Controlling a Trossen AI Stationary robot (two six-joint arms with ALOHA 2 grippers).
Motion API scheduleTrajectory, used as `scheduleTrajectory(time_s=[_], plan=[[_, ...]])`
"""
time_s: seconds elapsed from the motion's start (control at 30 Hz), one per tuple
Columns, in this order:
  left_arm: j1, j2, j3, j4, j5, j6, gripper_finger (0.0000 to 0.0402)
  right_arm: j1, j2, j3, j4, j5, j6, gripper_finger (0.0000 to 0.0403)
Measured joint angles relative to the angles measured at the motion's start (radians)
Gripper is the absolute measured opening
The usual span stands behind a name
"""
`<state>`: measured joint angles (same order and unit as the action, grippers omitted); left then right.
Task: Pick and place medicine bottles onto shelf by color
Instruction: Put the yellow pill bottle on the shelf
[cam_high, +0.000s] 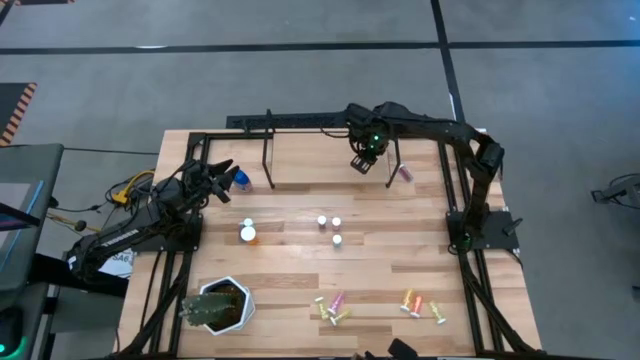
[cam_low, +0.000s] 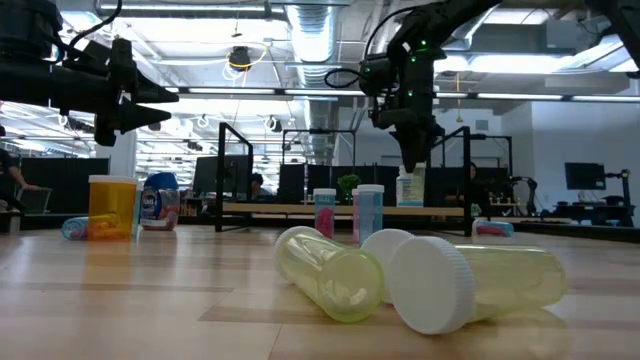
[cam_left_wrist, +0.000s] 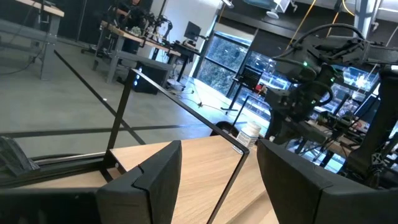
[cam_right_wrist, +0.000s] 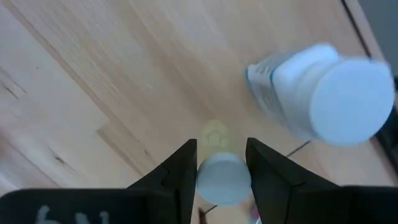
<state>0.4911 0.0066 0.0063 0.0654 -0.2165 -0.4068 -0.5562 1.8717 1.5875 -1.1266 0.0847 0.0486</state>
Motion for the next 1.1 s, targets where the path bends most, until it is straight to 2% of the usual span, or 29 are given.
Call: scheduleTrajectory(time_s=[0.47, 0.8, 1.1], plan=[[0.0, 0.0, 0.0, 0.0, 0.0, 0.0, 0.0198, 0.025, 0.011, 0.0, 0.008, 0.027, -0.261, 0.0151], [0.0, 0.0, 0.0, 0.0, 0.0, 0.0, 0.0198, 0.016, 0.066, 0.0, 0.001, 0.037, -0.287, 0.0154], [0.0, 0.0, 0.0, 0.0, 0.0, 0.0, 0.0198, 0.009, 0.066, -0.001, 0.014, 0.049, -0.3, 0.0155]])
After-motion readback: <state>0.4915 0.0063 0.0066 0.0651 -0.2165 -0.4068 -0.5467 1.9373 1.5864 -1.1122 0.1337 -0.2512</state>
